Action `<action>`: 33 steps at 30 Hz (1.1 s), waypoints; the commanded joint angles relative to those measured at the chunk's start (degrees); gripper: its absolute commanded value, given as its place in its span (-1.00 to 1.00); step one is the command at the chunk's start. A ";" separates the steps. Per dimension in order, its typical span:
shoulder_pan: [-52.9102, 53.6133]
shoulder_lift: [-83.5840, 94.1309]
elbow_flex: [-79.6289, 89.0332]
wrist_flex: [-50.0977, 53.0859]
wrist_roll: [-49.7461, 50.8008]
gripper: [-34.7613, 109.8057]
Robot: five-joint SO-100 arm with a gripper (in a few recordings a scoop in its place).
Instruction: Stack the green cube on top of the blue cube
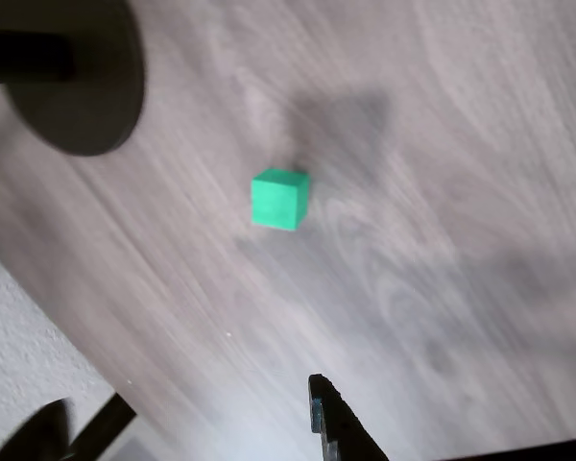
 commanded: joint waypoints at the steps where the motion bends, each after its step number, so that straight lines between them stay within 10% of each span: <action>1: -1.14 -4.92 -4.22 -2.72 1.58 0.08; 33: -0.18 -32.43 -4.22 -13.01 3.25 0.04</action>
